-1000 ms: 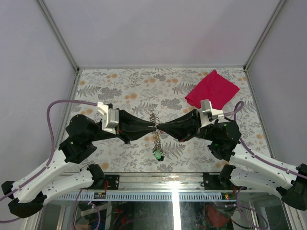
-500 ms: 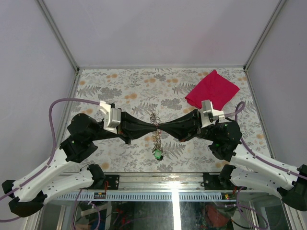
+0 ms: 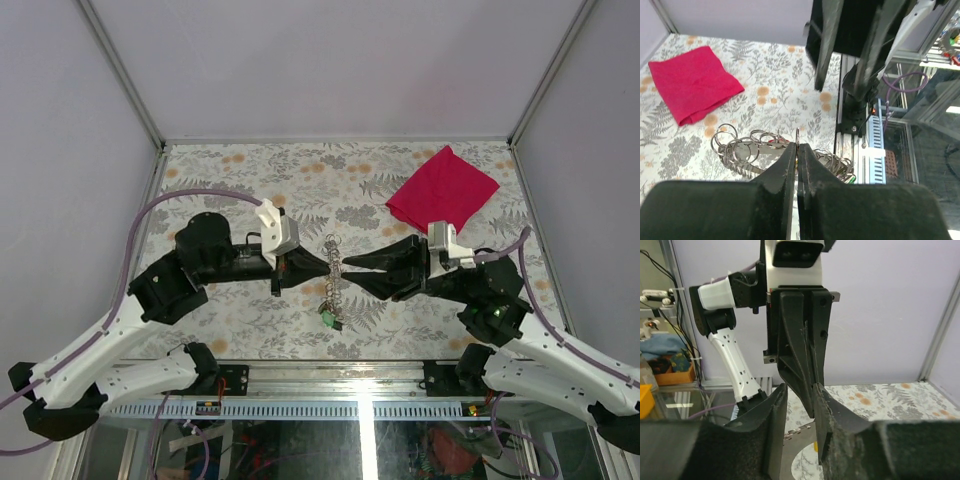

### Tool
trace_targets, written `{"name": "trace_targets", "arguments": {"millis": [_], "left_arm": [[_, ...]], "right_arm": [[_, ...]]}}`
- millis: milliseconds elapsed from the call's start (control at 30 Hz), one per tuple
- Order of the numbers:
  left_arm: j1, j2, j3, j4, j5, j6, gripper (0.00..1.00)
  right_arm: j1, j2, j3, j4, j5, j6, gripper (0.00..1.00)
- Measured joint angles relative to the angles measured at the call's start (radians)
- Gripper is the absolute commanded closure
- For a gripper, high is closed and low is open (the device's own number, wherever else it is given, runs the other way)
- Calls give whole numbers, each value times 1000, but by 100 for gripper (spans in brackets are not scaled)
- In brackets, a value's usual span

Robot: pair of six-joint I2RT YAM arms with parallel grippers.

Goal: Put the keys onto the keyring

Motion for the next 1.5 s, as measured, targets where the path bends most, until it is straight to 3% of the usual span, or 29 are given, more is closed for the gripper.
{"name": "trace_targets", "arguments": {"millis": [400,600,867,1333,1500], "left_arm": [[0,129,244,-369,-41,177,100],[-11,168,299,-494,-57,231,100],[-60,192,359,-618,-72,288,100],[-105,214,391,-679,-87,312,100],[-109,217,392,-681,-97,314,100]], "right_arm": [[0,-55,139,-400,-7,-214,55],[0,21,291,-608,-46,-282,55],[0,153,365,-769,-138,-332,56],[0,248,365,-727,-218,-337,58],[0,276,365,-713,-220,-336,63]]}}
